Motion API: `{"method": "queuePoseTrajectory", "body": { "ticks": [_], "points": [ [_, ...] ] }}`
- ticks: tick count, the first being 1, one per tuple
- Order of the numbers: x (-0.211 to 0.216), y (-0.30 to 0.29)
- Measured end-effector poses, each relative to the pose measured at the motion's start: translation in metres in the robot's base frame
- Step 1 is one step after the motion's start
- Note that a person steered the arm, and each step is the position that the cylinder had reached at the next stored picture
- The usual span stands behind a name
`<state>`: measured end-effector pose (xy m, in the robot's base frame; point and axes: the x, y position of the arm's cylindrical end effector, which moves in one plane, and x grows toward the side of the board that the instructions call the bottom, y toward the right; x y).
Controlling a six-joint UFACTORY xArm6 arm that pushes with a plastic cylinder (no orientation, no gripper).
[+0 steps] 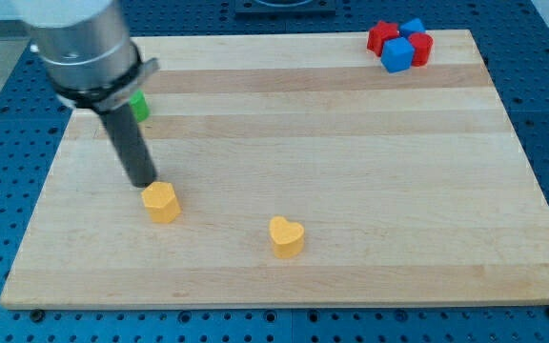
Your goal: Place the yellow hexagon at the bottom left of the yellow heart
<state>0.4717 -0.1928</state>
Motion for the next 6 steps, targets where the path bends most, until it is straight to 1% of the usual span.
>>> {"method": "queuePoseTrajectory", "body": {
  "ticks": [1, 2, 3, 4, 5, 6],
  "points": [
    [0.017, -0.024],
    [0.028, 0.006],
    [0.028, 0.055],
    [0.042, 0.088],
    [0.071, 0.101],
    [0.069, 0.093]
  ]
}}
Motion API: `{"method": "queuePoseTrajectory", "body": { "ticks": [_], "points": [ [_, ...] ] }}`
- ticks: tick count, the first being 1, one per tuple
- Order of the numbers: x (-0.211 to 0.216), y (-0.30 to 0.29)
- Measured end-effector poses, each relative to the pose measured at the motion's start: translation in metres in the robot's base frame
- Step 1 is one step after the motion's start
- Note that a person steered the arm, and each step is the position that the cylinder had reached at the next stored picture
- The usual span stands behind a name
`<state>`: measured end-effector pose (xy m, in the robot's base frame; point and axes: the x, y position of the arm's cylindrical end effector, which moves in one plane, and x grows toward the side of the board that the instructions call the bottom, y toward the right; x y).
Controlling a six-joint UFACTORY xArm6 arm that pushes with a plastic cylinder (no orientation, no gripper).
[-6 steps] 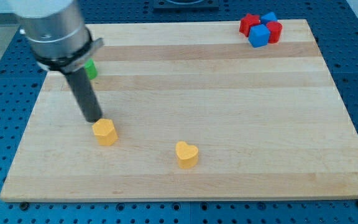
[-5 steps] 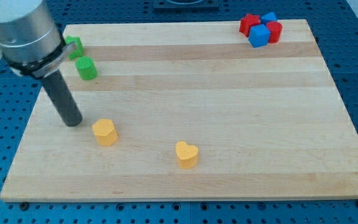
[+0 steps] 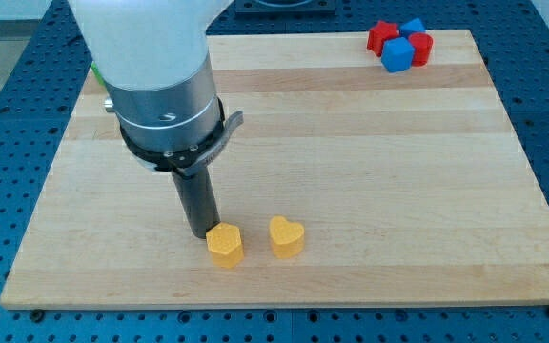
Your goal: Place the yellow hexagon at the bottom left of the yellow heart
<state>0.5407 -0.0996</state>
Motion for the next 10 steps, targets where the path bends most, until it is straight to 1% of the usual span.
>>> {"method": "queuePoseTrajectory", "body": {
  "ticks": [1, 2, 3, 4, 5, 6, 7, 8, 9, 10],
  "points": [
    [-0.001, -0.019],
    [0.031, -0.037],
    [0.063, -0.036],
    [0.058, -0.022],
    [0.034, -0.013],
    [0.025, 0.004],
    [0.025, 0.042],
    [0.025, 0.055],
    [0.015, 0.024],
    [-0.028, 0.005]
  ]
}}
